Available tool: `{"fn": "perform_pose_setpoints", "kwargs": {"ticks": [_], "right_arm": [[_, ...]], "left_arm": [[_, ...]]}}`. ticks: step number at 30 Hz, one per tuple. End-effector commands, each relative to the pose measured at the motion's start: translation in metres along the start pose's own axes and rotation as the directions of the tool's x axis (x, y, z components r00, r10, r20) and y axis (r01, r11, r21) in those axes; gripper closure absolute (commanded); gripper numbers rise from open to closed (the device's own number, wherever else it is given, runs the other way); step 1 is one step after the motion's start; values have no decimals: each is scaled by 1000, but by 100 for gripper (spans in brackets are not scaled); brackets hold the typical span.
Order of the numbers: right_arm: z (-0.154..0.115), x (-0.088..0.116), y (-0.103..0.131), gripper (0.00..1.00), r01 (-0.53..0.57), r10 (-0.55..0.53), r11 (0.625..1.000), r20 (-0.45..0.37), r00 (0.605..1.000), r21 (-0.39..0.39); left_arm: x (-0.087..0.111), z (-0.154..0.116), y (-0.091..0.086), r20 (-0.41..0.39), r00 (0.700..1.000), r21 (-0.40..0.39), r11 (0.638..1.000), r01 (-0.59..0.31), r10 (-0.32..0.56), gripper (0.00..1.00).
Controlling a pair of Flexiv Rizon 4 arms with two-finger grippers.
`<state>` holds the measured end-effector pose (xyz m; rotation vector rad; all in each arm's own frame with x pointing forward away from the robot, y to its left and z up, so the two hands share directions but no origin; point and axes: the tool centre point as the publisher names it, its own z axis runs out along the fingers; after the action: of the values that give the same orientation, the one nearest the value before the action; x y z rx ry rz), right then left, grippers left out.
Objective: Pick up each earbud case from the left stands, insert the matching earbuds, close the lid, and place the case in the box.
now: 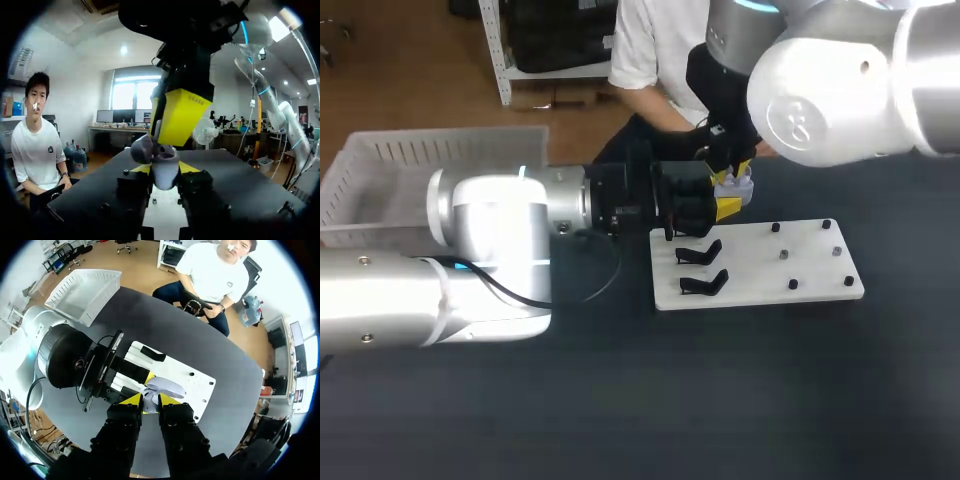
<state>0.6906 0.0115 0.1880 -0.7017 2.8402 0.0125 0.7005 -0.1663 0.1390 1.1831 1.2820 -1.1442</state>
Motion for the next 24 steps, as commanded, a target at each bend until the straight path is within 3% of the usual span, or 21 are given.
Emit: {"fn": "perform_pose_setpoints", "kwargs": {"ticks": [1, 24], "right_arm": [[1, -2, 1, 100, 3, -3, 1000, -7, 1000, -1], [3, -1, 2, 100, 8, -8, 1000, -21, 1000, -4]], "left_arm": [[0, 1, -1, 6, 1000, -5, 1000, -5, 5, 100], [0, 1, -1, 6, 1000, -5, 1000, -5, 5, 100]]}}
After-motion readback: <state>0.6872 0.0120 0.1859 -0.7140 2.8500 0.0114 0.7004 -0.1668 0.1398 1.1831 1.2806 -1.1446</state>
